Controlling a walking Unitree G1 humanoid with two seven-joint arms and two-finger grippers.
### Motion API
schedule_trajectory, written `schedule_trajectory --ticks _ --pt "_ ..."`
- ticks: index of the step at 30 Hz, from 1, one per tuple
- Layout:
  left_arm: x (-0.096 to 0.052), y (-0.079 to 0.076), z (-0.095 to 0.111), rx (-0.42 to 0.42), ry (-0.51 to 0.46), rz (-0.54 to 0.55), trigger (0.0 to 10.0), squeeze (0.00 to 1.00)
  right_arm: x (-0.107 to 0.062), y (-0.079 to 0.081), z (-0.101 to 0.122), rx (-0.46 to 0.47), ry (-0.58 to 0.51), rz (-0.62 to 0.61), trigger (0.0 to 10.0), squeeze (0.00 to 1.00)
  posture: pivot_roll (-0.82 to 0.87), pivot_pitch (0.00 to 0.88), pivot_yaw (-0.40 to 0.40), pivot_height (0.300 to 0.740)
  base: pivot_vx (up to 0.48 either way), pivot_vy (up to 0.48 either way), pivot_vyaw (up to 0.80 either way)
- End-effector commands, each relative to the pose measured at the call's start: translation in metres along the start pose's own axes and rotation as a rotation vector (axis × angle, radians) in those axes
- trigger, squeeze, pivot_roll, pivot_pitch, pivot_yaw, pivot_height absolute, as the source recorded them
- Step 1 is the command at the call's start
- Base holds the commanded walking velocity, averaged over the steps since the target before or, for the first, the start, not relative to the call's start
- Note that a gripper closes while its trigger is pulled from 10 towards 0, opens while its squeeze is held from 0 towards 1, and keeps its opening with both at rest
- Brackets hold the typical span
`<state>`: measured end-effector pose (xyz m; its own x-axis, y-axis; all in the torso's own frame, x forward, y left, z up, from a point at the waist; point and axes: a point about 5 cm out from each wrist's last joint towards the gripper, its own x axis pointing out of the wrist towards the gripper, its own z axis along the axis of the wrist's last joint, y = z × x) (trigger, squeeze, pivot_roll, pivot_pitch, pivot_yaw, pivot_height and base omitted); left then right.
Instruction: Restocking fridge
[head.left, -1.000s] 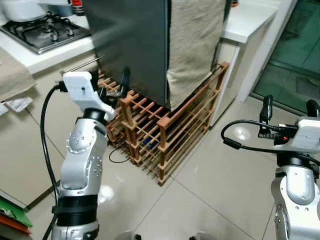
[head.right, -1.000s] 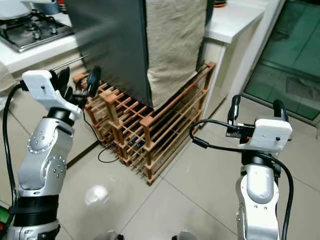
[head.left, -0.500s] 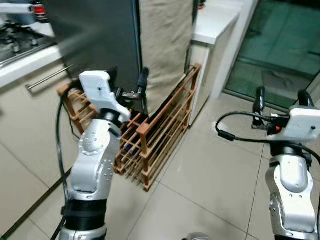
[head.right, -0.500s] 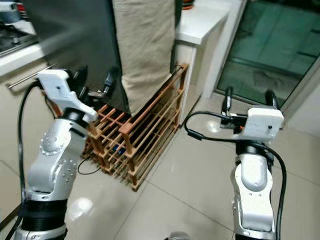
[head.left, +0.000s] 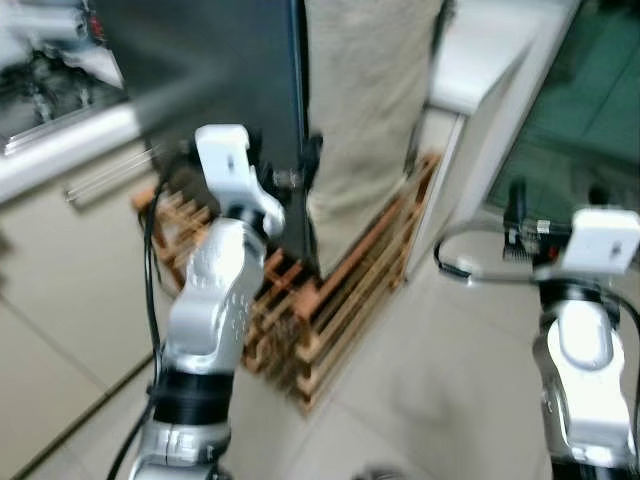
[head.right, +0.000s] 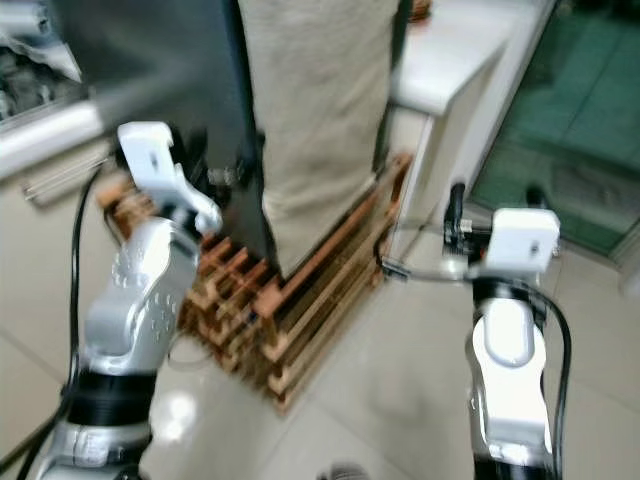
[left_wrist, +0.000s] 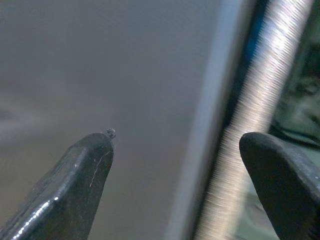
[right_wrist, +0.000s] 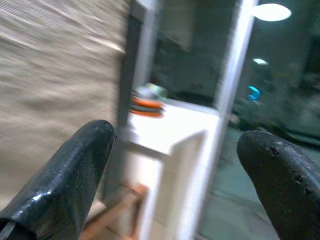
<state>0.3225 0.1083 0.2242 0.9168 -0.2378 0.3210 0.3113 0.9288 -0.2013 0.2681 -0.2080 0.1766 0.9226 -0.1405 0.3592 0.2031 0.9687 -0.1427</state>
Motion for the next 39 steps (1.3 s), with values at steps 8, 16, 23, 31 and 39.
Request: schedule_trajectory --ticks 8,16,23,31,39 --pt "0.014 -0.004 -0.018 -0.048 0.107 -0.058 10.0 0.00 -0.001 0.006 -0.021 0.077 0.098 -0.014 10.0 0.00 -0.13 0.000 0.038 0.711 0.000 0.000 0.00" --pt "0.024 -0.012 -0.029 -0.017 0.146 -0.097 10.0 0.00 -0.001 -0.001 -0.025 0.055 0.119 -0.039 10.0 0.00 -0.15 0.000 0.034 0.711 0.000 0.000 0.00" --pt "0.028 -0.013 -0.030 -0.039 0.142 -0.088 10.0 0.00 -0.004 -0.006 -0.025 0.022 0.115 -0.035 10.0 0.00 -0.17 0.000 0.038 0.711 0.000 0.000 -0.68" --pt "0.028 -0.017 -0.029 -0.049 0.140 -0.122 10.0 0.00 -0.006 -0.007 -0.025 0.016 0.116 -0.032 10.0 0.00 -0.17 0.000 0.034 0.711 0.000 0.000 -0.05" --pt "0.033 -0.020 -0.030 -0.059 0.149 -0.136 10.0 0.00 -0.008 -0.004 -0.027 0.017 0.128 -0.033 10.0 0.00 -0.17 0.000 0.038 0.711 0.000 0.000 0.00"
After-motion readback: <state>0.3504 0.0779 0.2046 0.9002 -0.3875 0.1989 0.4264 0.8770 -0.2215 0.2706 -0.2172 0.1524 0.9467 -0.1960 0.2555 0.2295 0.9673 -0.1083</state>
